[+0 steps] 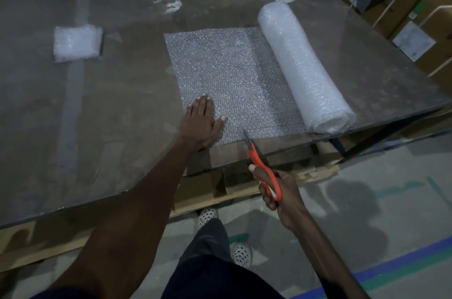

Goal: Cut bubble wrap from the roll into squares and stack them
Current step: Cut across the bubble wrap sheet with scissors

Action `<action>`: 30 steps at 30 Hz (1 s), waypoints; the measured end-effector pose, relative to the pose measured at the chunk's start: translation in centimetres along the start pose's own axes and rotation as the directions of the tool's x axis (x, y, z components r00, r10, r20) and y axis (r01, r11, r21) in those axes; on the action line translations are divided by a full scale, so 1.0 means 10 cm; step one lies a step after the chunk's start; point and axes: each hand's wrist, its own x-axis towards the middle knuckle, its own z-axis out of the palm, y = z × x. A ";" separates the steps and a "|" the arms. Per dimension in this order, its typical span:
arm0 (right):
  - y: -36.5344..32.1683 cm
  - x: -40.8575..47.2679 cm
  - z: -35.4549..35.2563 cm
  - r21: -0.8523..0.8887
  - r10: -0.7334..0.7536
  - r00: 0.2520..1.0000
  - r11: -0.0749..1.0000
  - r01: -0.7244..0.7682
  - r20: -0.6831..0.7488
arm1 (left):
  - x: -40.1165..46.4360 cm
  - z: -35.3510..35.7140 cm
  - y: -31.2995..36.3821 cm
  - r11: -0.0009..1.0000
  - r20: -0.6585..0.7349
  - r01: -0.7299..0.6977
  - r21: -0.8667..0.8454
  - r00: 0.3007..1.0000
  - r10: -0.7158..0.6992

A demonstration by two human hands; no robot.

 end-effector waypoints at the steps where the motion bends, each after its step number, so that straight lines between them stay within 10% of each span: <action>1: -0.02 0.01 0.02 0.001 -0.002 1.000 1.000 0.002 -0.001 | 0.00 0.00 0.00 1.000 0.002 0.003 0.001 1.000 -0.003; 30: -0.17 0.13 0.05 -0.067 -0.066 0.997 0.995 0.068 0.034 | 0.00 -0.02 0.00 1.000 0.001 -0.001 0.008 1.000 0.001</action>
